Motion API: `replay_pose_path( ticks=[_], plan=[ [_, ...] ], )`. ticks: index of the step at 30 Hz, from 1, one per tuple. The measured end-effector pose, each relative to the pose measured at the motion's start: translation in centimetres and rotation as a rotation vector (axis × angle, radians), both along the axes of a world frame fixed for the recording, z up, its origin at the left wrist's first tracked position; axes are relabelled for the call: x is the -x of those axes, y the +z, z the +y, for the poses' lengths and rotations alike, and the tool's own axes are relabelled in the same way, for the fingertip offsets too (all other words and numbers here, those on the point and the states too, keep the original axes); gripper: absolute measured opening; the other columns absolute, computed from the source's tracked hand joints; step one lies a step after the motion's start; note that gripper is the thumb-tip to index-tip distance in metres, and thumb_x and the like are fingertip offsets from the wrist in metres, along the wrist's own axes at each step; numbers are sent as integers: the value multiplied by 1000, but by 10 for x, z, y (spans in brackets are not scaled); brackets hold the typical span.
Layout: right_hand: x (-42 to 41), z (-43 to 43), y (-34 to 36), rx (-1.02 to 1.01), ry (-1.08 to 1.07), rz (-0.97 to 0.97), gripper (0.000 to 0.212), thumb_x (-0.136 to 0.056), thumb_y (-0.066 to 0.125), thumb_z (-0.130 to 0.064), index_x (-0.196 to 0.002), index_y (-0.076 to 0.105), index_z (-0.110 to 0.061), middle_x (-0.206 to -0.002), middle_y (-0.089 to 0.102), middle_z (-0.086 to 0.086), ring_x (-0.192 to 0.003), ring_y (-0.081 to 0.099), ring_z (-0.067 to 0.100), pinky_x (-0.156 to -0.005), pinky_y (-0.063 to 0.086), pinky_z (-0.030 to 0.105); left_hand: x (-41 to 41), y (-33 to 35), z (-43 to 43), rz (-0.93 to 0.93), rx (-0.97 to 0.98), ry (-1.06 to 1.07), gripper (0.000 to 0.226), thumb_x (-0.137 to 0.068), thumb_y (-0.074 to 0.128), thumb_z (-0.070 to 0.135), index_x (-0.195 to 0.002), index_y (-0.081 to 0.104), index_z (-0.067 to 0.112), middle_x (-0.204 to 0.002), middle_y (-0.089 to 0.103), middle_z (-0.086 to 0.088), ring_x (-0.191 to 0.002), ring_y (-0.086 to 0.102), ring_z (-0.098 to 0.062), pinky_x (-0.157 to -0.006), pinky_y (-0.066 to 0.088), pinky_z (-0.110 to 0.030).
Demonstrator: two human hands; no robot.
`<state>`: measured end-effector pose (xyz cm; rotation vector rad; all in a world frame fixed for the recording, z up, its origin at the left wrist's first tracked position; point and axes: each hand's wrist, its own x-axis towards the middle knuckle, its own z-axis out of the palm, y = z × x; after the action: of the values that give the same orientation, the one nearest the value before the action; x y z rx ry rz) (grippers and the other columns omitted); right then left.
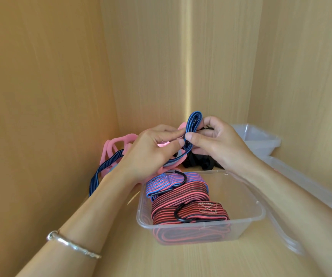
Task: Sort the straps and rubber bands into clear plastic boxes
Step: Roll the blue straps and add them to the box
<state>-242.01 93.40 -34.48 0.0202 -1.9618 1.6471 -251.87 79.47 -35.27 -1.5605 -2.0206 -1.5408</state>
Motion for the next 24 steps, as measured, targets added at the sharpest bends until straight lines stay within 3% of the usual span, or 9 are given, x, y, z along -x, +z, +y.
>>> replay_pose_path(
  ticks=[3, 7, 9, 12, 14, 16, 18, 21, 24],
  plan=[
    [2, 1, -2, -178, -35, -29, 15, -87, 68, -12, -93, 55, -17, -89, 74, 5, -80, 69, 14, -82, 54, 34, 5, 1, 0, 161, -14, 125, 17, -82, 71, 19, -99, 74, 21, -99, 60, 20, -92, 58, 6, -80, 42, -8],
    [2, 1, -2, -331, -22, -57, 18, -91, 64, -10, -89, 55, -26, -83, 70, 0, -73, 63, 5, -80, 47, 26, 8, 3, -5, 256, -47, 229, 19, -74, 81, 17, -85, 66, 20, -111, 52, 24, -98, 57, 2, -75, 47, -13],
    [0, 1, 0, -378, 0, -71, 20, -92, 62, -10, -88, 57, -29, -82, 69, -3, -72, 62, 1, -79, 46, 21, 6, 4, -6, 262, -38, 245, 34, -72, 82, 18, -95, 58, 25, -117, 50, 25, -106, 53, 5, -77, 48, -17],
    [-2, 5, -1, -411, 15, -77, 21, -93, 60, -9, -88, 61, -30, -91, 73, 5, -81, 65, 6, -89, 48, 30, 7, 5, -7, 310, 45, 223, 56, -76, 79, 23, -124, 52, 30, -117, 52, 24, -109, 52, 4, -85, 48, -24],
    [-2, 6, -1, -435, 9, -85, 20, -94, 59, -11, -89, 63, -30, -98, 72, 9, -86, 66, 15, -94, 48, 36, 9, 4, -7, 381, 70, 193, 50, -77, 74, 31, -124, 60, 22, -109, 59, 18, -99, 56, 1, -83, 49, -28],
    [-1, 4, -1, -430, 4, -79, 21, -96, 56, -11, -90, 64, -30, -98, 72, 6, -88, 66, 17, -95, 47, 36, 10, 4, -8, 403, 58, 197, 40, -75, 71, 35, -111, 68, 17, -98, 62, 10, -89, 56, -3, -79, 48, -30],
    [0, 2, 0, -391, -3, -46, 24, -98, 53, -11, -89, 65, -31, -97, 71, 4, -84, 63, 7, -92, 49, 31, 10, 5, -8, 416, 13, 230, 36, -73, 71, 33, -104, 69, 15, -92, 61, 7, -84, 55, -5, -76, 47, -30],
    [2, 0, 1, -281, 34, -6, 22, -97, 53, -11, -92, 64, -29, -95, 69, 0, -75, 64, 1, -82, 53, 27, 10, 5, -7, 384, -73, 284, 35, -73, 73, 30, -103, 69, 13, -92, 59, 8, -82, 56, -9, -73, 49, -32],
    [2, 2, 0, -244, 66, 19, 21, -92, 61, -7, -97, 62, -27, -96, 71, 1, -78, 66, 6, -82, 54, 29, 8, 6, -7, 324, -164, 326, 33, -75, 74, 29, -103, 67, 14, -94, 59, 7, -82, 56, -6, -70, 51, -28]
  ],
)
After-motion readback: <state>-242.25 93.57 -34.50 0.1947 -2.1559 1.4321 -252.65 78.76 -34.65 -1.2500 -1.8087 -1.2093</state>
